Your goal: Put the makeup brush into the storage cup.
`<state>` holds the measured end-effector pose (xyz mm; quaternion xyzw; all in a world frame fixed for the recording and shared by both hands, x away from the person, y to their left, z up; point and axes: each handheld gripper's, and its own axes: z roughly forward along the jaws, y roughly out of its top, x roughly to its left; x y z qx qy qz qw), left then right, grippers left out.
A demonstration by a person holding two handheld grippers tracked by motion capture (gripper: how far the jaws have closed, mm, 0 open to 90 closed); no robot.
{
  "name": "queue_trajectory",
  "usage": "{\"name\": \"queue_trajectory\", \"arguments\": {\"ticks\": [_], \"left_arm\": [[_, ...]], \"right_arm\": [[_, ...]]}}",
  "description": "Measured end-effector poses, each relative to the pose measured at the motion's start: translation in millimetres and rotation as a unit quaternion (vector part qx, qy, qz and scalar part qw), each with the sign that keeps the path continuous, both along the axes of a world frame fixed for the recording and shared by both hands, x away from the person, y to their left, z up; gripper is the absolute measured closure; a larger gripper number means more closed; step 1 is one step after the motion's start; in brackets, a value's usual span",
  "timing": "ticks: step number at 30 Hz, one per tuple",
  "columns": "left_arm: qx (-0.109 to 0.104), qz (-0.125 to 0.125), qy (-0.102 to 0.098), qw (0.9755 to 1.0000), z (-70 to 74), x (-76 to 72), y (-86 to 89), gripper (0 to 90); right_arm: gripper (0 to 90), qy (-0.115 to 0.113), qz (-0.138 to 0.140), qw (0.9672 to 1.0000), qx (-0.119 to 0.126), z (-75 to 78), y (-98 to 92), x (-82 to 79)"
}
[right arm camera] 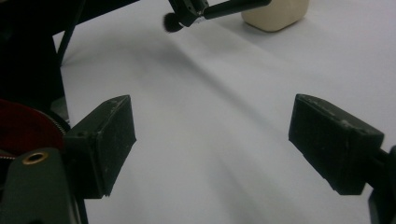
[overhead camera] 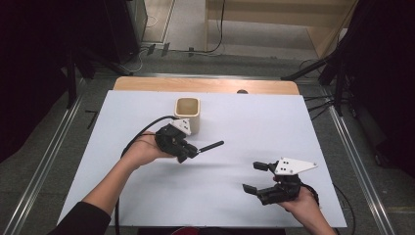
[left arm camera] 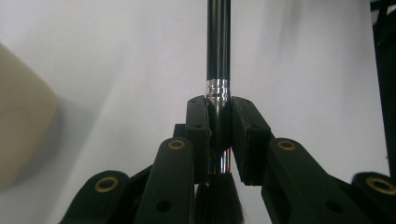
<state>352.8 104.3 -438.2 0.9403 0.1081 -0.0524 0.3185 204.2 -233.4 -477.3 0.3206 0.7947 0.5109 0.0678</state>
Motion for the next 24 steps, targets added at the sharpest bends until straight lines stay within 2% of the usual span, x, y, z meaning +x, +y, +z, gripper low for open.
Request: {"name": "queue_trajectory", "arguments": {"ticks": [7, 11, 15, 18, 24], "left_arm": [[-0.011, 0.017, 0.000, 0.9998, 1.2, -14.7, 8.6, 78.5], [-0.022, 0.027, 0.001, 0.9994, 1.7, -24.2, 16.6, 78.5], [-0.024, 0.033, -0.002, 0.9992, 1.4, -28.8, 22.2, 78.4], [-0.023, 0.037, -0.002, 0.9991, 0.3, -35.0, 29.1, 78.5], [-0.022, 0.037, -0.004, 0.9991, 0.5, -44.4, 37.5, 78.5]], "right_arm": [[15.5, 0.000, 0.009, 1.0000, 0.001, 0.1, 3.3, 4.5], [15.2, 0.003, 0.015, 0.9998, -0.011, 0.7, 10.5, 13.0], [15.1, 0.002, 0.022, 0.9997, -0.014, 1.5, 15.8, 17.1], [14.7, -0.016, 0.033, 0.9988, -0.032, 2.6, 22.5, 21.6], [14.3, -0.011, 0.050, 0.9980, -0.036, 3.0, 33.1, 30.5]]}}
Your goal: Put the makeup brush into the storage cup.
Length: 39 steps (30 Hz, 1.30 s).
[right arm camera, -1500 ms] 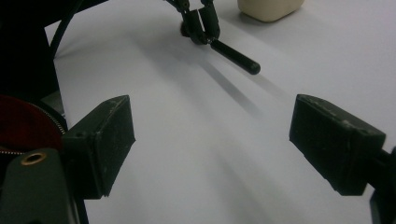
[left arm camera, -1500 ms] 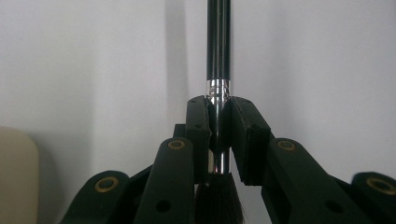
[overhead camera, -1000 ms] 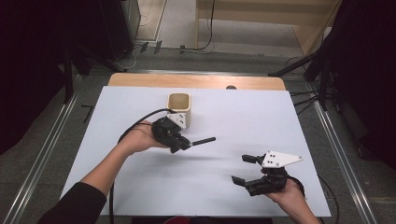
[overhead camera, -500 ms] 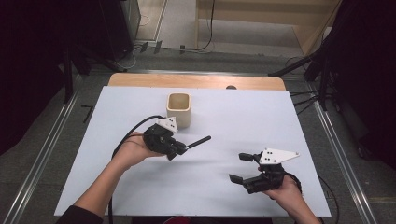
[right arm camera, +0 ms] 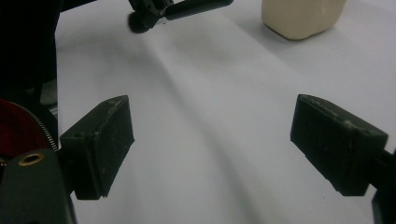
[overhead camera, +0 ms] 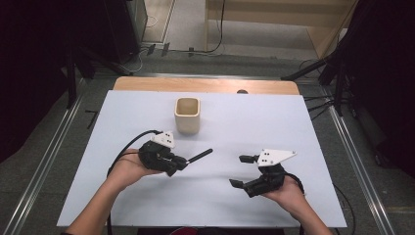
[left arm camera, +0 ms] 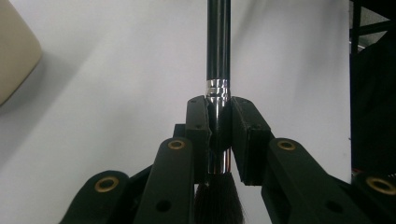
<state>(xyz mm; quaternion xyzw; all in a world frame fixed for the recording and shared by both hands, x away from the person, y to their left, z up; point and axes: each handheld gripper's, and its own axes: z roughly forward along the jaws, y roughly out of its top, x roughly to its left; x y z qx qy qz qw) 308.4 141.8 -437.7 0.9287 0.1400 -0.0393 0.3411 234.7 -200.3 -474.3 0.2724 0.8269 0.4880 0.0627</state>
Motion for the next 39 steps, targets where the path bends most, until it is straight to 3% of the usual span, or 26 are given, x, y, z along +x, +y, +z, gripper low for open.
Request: {"name": "queue_trajectory", "arguments": {"ticks": [19, 29, 39], "left_arm": [[0.014, -0.024, -0.013, 0.9995, 10.2, -10.0, 2.8, 78.4], [0.030, -0.046, -0.001, 0.9985, 11.1, -10.6, -3.6, 78.4], [0.057, -0.074, 0.000, 0.9956, 9.2, -13.1, -16.7, 78.4]], "right_arm": [[13.9, 0.008, 0.045, 0.9989, -0.005, 7.9, 20.9, 14.0], [13.8, 0.016, 0.077, 0.9963, -0.035, 11.0, 32.2, 16.5], [13.8, 0.024, 0.096, 0.9936, -0.054, 11.8, 39.1, 17.3]]}}
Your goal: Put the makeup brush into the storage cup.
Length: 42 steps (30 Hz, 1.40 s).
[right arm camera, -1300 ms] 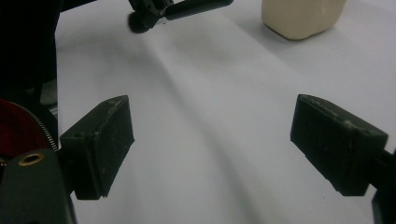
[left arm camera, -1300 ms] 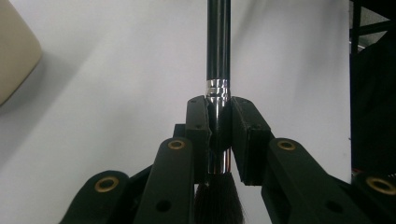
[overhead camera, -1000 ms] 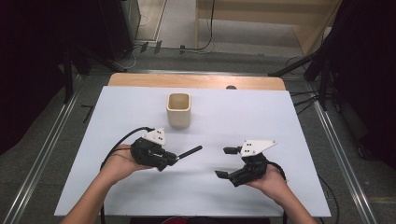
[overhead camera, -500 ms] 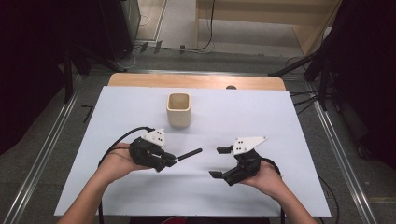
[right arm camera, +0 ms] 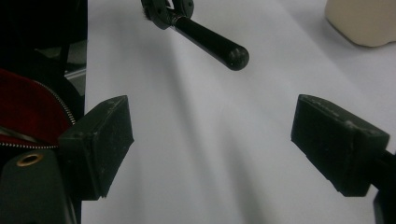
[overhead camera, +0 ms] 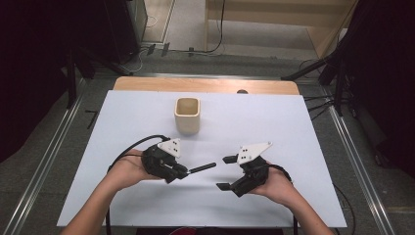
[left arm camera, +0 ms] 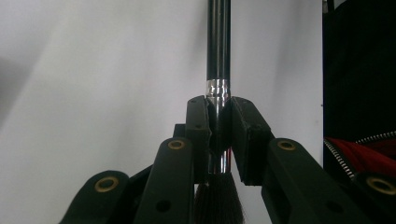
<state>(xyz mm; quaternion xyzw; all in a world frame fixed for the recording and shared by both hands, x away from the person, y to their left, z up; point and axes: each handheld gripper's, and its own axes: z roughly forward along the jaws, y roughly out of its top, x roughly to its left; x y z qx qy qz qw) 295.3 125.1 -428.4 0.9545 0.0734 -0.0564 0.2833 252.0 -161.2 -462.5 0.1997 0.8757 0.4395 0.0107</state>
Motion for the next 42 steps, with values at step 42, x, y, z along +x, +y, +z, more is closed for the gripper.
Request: {"name": "queue_trajectory", "arguments": {"ticks": [42], "left_arm": [[0.070, -0.086, 0.044, 0.9929, -10.8, 3.8, -36.2, 78.4]], "right_arm": [[28.2, 0.033, 0.074, 0.9949, -0.060, -8.5, 35.5, 13.0]]}}
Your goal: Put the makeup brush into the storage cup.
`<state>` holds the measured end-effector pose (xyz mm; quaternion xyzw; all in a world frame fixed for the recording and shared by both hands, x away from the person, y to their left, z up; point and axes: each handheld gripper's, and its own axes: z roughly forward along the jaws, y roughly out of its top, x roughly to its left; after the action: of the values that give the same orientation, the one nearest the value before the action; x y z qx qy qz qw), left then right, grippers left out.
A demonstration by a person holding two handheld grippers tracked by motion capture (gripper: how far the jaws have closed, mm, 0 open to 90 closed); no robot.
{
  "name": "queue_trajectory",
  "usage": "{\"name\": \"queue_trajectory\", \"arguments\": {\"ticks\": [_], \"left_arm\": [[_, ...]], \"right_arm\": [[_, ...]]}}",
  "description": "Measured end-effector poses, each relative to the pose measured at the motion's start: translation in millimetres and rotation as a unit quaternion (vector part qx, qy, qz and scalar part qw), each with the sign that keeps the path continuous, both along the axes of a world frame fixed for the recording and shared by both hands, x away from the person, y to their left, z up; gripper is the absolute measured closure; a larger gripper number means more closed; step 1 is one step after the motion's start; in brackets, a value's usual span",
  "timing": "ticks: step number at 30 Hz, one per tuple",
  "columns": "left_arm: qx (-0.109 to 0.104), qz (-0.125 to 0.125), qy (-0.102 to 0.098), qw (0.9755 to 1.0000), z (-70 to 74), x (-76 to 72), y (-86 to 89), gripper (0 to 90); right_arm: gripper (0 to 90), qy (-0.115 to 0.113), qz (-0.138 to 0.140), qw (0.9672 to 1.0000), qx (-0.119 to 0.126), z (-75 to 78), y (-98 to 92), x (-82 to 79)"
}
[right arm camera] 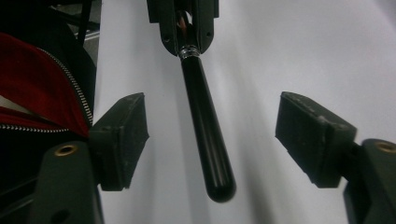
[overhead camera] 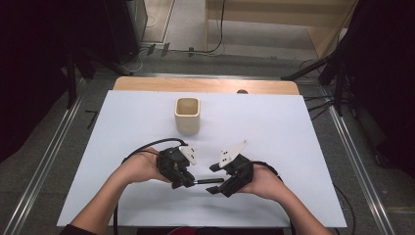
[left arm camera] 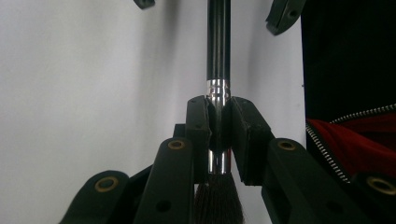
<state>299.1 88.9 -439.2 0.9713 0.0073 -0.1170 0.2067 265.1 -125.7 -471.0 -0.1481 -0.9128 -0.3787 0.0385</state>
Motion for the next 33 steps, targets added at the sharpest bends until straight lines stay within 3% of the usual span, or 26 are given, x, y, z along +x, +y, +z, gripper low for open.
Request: {"name": "queue_trajectory", "arguments": {"ticks": [5, 11, 21, 25, 33], "left_arm": [[0.002, -0.004, 0.000, 1.0000, 0.9, 0.4, -1.8, 78.4], [0.005, -0.015, -0.004, 0.9999, -0.7, -0.3, -6.2, 78.4], [0.007, -0.024, -0.007, 0.9997, -0.4, -2.9, -7.4, 78.4], [0.004, -0.029, 0.004, 0.9996, 0.0, -4.3, -8.0, 78.4], [0.002, -0.031, 0.011, 0.9995, -0.7, -4.7, -7.8, 78.3]], "right_arm": [[35.3, 0.006, 0.002, 1.0000, 0.001, -2.0, 2.2, 0.2], [52.0, 0.015, 0.005, 0.9999, 0.003, -2.2, 6.2, 0.0], [69.8, 0.026, 0.032, 0.9991, -0.010, -5.0, 10.4, -2.5], [78.0, 0.022, 0.038, 0.9990, -0.012, -5.1, 10.9, -3.6], [79.5, 0.027, 0.051, 0.9983, -0.013, -6.0, 11.0, -4.3]]}}
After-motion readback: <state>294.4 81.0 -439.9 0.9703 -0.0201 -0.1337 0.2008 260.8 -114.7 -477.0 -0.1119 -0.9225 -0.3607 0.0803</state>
